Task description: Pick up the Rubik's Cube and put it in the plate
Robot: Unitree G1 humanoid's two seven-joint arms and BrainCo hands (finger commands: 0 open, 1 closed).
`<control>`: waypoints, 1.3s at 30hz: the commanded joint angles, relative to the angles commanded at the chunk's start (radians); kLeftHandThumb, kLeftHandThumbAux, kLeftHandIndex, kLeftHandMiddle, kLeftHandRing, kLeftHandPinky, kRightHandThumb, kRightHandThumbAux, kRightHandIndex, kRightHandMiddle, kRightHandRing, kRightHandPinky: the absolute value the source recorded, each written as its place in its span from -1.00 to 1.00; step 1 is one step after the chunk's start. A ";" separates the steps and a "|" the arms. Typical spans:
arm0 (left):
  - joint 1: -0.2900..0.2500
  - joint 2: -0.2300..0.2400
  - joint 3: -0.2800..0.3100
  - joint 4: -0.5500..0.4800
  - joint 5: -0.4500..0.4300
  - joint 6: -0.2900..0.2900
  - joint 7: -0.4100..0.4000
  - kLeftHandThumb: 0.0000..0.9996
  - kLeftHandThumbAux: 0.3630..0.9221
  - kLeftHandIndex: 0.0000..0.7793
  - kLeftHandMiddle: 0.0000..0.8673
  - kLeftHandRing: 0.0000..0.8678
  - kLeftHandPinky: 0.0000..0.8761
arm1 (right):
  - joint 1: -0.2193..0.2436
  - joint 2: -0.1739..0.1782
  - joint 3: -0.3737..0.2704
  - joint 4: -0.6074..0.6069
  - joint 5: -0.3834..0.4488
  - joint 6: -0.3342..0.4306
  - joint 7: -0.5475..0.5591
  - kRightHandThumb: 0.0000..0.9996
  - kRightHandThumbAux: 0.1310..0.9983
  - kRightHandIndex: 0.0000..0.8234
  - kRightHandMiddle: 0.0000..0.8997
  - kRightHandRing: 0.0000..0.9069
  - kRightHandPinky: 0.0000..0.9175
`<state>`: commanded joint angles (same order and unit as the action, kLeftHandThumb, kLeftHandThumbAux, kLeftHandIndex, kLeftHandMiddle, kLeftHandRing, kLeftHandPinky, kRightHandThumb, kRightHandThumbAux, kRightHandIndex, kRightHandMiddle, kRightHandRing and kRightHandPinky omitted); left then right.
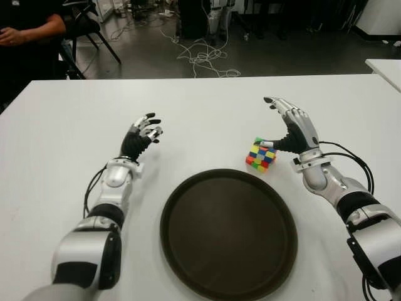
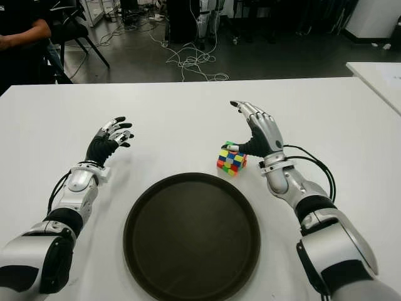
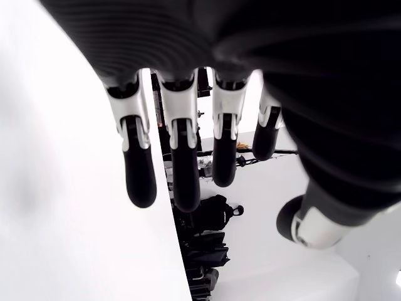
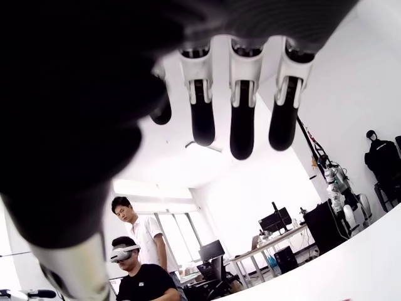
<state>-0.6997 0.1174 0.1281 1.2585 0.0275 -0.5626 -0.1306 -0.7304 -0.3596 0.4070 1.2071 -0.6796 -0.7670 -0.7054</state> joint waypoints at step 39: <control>0.000 -0.007 0.005 -0.002 -0.006 -0.012 0.005 -0.59 0.05 -0.57 -0.46 -0.29 -0.06 | -0.007 0.006 0.087 -0.029 -0.032 0.183 0.201 -1.00 0.42 -0.63 -0.59 -0.58 -0.62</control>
<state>-0.6998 0.1104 0.1336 1.2566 0.0215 -0.5749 -0.1257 -0.7370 -0.3537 0.4937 1.1786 -0.7116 -0.5836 -0.5041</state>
